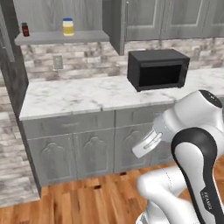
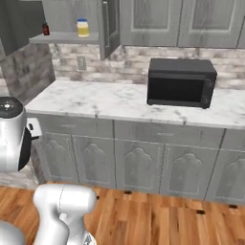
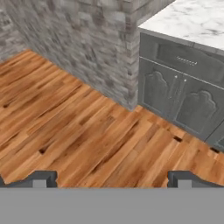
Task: Collect the paprika, mayonnaise, and shaker from the cabinet and place them next to the stove.
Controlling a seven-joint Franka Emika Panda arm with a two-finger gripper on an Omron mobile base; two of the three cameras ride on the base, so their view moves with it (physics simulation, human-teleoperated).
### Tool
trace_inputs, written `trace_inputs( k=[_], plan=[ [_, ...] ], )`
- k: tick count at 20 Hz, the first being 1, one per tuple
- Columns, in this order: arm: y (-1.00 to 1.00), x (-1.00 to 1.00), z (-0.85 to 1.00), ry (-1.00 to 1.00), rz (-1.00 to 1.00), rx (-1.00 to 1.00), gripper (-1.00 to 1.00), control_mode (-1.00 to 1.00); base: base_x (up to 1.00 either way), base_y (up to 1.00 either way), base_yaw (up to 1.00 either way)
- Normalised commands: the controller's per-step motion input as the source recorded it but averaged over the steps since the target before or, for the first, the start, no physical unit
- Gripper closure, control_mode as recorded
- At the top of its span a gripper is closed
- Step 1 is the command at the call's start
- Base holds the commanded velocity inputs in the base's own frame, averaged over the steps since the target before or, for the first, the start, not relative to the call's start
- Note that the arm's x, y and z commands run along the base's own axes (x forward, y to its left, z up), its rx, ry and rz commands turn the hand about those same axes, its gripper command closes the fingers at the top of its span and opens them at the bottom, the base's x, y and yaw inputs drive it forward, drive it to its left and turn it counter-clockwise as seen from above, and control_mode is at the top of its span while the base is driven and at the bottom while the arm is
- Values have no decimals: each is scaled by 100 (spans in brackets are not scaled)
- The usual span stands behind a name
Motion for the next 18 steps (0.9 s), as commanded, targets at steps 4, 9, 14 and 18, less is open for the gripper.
trace_inputs(
  k=[4,9,14,18],
  plan=[
    [0,0,0,0,0,0,-100,100,75,87,-1],
    [0,0,0,0,0,0,-100,100,87,58,-2],
    [0,0,0,0,0,0,-100,100,84,22,0],
    [0,0,0,0,0,0,-100,100,62,0,-2]
  ],
)
